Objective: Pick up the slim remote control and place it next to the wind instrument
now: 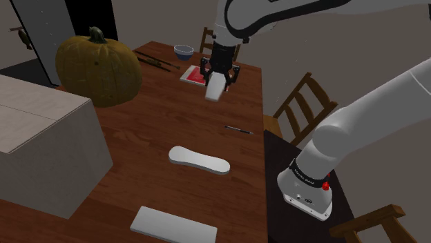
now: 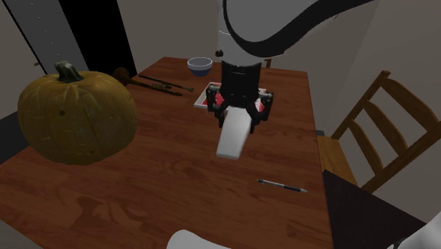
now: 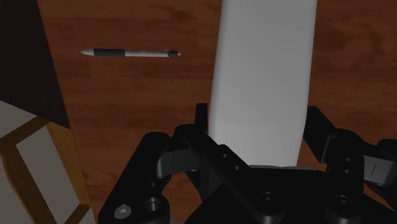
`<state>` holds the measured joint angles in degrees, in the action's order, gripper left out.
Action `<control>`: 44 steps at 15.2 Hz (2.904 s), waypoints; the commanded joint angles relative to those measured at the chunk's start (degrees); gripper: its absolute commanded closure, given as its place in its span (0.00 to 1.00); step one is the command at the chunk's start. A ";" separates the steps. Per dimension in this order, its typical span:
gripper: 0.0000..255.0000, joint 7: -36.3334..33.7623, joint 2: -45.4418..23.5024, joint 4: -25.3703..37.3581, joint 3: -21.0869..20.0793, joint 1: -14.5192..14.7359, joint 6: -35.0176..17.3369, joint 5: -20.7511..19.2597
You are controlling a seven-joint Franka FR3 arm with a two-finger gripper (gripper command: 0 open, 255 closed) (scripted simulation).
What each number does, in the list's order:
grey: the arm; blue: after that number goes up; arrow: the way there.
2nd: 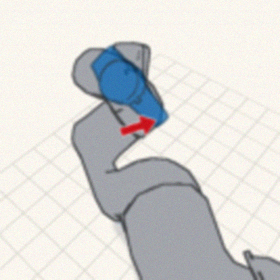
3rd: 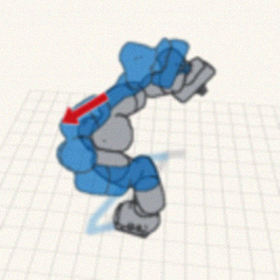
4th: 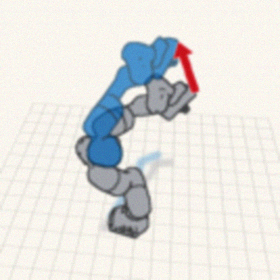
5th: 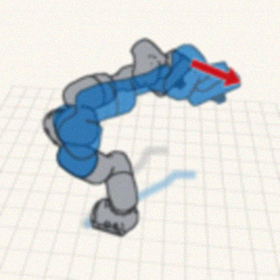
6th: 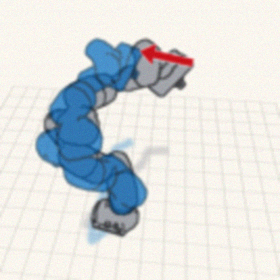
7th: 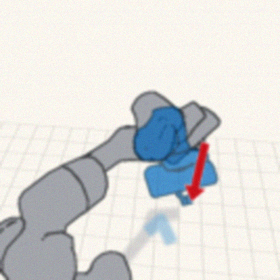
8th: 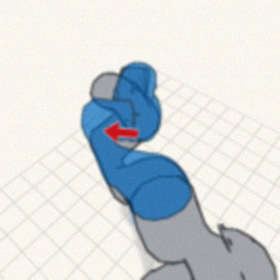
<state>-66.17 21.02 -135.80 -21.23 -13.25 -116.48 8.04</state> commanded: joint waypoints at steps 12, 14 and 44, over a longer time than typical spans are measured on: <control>1.00 -7.46 -31.39 33.43 -2.45 -1.27 4.10 -12.82; 1.00 -8.33 -36.48 40.06 -2.22 -0.28 6.06 -14.84; 1.00 -9.37 -69.00 75.75 1.50 7.97 10.16 -23.47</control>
<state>-75.50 -47.80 -59.68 -19.77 -5.23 -105.72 -15.38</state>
